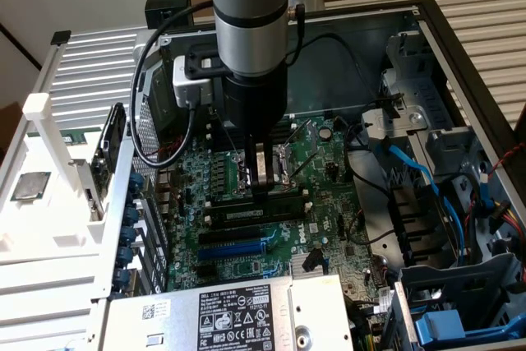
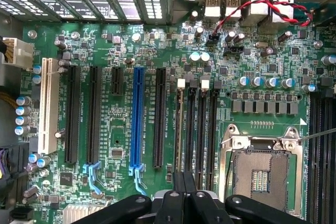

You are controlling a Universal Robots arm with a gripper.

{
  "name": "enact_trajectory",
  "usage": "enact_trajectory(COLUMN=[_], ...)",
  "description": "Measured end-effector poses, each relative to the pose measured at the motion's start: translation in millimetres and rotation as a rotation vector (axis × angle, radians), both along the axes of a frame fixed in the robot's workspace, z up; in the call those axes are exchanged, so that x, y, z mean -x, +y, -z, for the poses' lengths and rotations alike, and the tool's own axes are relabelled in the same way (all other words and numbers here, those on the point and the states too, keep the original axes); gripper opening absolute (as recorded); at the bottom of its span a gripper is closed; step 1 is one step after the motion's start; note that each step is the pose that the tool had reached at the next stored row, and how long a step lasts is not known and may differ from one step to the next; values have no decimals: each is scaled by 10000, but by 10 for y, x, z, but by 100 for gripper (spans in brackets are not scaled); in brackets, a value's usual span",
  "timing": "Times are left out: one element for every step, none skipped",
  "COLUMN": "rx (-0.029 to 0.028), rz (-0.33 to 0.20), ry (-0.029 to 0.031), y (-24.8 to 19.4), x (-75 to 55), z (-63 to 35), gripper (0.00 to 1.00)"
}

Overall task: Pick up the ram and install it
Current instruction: 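Press down the ram until it locks into place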

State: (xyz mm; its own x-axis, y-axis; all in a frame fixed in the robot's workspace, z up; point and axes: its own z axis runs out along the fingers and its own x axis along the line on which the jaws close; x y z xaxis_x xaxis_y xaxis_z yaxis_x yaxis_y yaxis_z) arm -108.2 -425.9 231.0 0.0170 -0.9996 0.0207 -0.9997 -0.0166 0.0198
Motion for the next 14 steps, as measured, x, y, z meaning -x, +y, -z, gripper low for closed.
enact_trajectory(rx=[-1, -2, -1, -2, -2, -2, -2, -2, -1, -1, -1, -1, -1, 1], rz=[1, 2, 8, 14, 19, 33, 36, 38, 42, 47, 48, 49, 52, 54], ry=[0, -1, -1, -1, -1, 0, -1, -1, -1, -1, 0, -1, -1, 0], y=[0, 0, 0, 0, -2, -11, -11, -11, -12, -12, -12, -12, -13, -13], x=[0, 0, 0, 0, 0, -1, -1, -1, -1, -1, -1, -1, -1, -1], z=[1, 1, 1, 1, 1, 0, 1, 1, 0, 1, 0, 0, 1, 2], gripper=[10, 10, 10, 10, 10, 10, 10, 10, 10, 10, 10, 10, 10, 10])
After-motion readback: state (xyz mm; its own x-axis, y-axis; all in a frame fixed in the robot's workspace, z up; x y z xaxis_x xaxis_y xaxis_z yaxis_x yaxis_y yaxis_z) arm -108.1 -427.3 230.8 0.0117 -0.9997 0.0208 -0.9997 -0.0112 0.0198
